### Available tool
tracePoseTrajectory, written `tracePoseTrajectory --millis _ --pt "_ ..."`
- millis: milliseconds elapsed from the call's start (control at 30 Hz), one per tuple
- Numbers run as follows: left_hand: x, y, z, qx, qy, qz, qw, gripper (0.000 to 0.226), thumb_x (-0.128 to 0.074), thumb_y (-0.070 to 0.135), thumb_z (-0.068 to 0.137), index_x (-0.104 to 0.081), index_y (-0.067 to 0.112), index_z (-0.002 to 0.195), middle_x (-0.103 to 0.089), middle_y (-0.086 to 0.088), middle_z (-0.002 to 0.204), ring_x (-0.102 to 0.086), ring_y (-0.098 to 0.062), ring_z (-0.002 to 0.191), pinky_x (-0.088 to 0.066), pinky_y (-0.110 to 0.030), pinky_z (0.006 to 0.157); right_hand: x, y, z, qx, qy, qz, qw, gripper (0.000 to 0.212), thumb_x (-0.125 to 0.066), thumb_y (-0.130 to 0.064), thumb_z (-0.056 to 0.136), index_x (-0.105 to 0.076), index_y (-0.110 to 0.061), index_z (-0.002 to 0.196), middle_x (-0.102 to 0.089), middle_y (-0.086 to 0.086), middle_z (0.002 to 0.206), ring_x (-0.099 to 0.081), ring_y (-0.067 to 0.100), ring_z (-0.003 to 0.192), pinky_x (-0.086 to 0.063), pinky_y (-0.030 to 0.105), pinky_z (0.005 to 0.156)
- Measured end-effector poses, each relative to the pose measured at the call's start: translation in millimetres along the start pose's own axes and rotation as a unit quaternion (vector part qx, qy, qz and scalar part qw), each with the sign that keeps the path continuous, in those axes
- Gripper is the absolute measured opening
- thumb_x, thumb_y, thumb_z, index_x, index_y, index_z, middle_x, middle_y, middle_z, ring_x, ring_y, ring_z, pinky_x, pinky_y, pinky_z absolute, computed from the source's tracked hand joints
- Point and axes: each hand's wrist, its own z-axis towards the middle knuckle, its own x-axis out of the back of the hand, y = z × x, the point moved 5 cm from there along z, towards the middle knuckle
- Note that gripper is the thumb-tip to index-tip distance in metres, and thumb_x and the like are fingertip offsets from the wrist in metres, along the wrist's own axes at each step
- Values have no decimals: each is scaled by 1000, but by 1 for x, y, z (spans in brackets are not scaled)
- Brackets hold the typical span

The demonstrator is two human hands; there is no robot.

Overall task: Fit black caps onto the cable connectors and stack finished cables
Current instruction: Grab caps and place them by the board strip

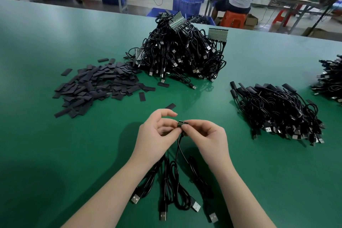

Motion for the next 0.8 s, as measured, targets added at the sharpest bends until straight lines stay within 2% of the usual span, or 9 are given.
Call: tracePoseTrajectory --millis 233,367,467,600,800 --pt "2 -2 2 34 -20 -19 999 39 -78 11 80 -59 43 91 -76 4 87 -73 -13 83 -54 -17 76 0 1 0 -13 -26 18 999 14 -78 -13 83 -78 -26 77 -77 -1 81 -71 9 75 -54 17 70" --pt "1 -5 3 75 -63 -88 991 35 -76 6 82 -58 31 100 -76 -5 86 -73 -17 82 -53 -19 74 -2 2 0 -49 -71 61 994 5 -77 -20 82 -78 -22 77 -74 -2 76 -65 5 69 -52 17 68" --pt "1 -6 3 97 -76 -130 984 36 -74 -1 81 -55 20 104 -74 -7 80 -70 -14 72 -51 -18 67 -3 4 -1 -63 -89 93 990 12 -76 -30 74 -77 -19 77 -72 1 74 -62 9 68 -52 20 68" --pt "1 -5 2 125 -87 -168 974 36 -69 -8 82 -49 15 101 -72 -5 73 -63 -10 60 -48 -15 58 -5 6 -2 -78 -101 132 983 15 -76 -29 70 -77 -15 75 -71 6 75 -62 15 69 -52 24 68" --pt "-1 -3 3 163 -99 -192 963 36 -67 -9 83 -45 17 96 -71 -6 72 -62 -12 60 -50 -19 57 -9 9 -2 -109 -113 193 969 11 -75 -23 70 -76 -12 74 -72 10 77 -65 18 69 -55 26 68"
